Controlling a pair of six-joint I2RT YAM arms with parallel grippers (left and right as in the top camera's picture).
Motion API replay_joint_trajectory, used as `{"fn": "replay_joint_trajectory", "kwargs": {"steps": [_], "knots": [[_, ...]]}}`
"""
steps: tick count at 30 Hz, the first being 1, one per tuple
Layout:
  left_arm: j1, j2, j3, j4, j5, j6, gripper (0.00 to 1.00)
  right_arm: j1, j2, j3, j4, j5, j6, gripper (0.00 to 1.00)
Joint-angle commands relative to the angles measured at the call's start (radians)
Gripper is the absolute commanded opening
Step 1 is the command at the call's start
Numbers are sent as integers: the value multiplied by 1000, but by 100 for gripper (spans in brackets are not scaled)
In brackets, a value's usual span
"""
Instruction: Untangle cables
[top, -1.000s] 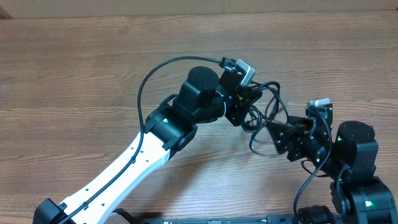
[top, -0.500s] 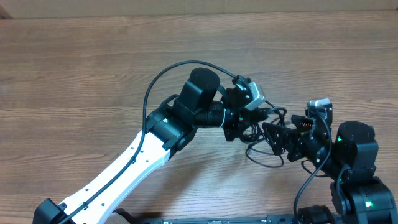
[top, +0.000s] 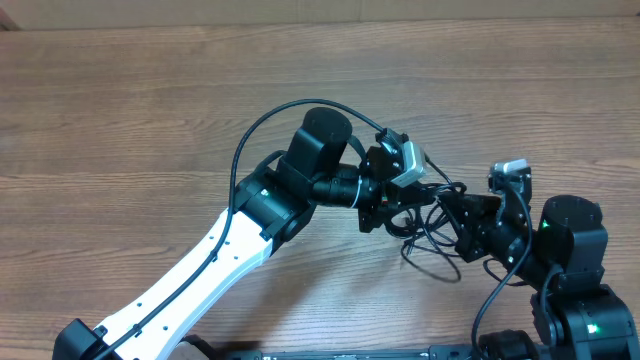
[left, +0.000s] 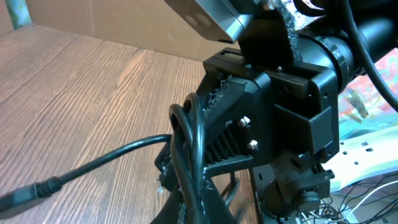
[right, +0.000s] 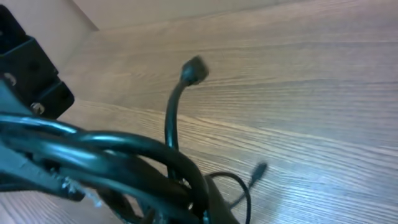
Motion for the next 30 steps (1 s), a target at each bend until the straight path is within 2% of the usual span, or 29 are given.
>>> {"fn": "replay_joint_trajectory", "kwargs": {"steps": [1, 2, 3, 4, 5, 7, 8, 18, 22, 24, 27, 28, 29, 30], "knots": [[5, -24, 15, 16, 39, 26, 4, -3, -7, 21, 5, 22, 10, 4], [5, -24, 15, 19, 23, 26, 4, -3, -7, 21, 5, 22, 10, 4], [5, -24, 15, 18, 0, 26, 17, -3, -7, 21, 6, 22, 10, 4], [5, -24, 15, 18, -15, 26, 50, -3, -7, 21, 6, 22, 10, 4], [5, -24, 15, 17, -23, 25, 73, -3, -7, 21, 6, 22, 10, 4], [5, -24, 15, 18, -23, 26, 88, -3, -7, 21, 7, 22, 11, 4], [5, -24, 15, 18, -27, 25, 99, -3, -7, 21, 9, 23, 16, 4], [16, -25, 15, -60, -134, 18, 100, -3, -7, 21, 40, 26, 78, 4], [37, -25, 15, -67, -134, 21, 99, -3, -7, 21, 40, 22, 78, 4], [50, -25, 15, -67, -131, 26, 88, -3, -7, 21, 39, 22, 78, 4], [58, -24, 15, -64, -123, 26, 61, -3, -7, 21, 40, 13, 77, 4], [58, -25, 15, -62, -121, 26, 57, -3, -7, 21, 43, 1, 77, 4], [58, -25, 15, -59, -115, 27, 59, -3, -7, 21, 47, -8, 77, 4], [56, -24, 15, -56, -104, 27, 66, -3, -7, 21, 53, -24, 74, 4]]}}
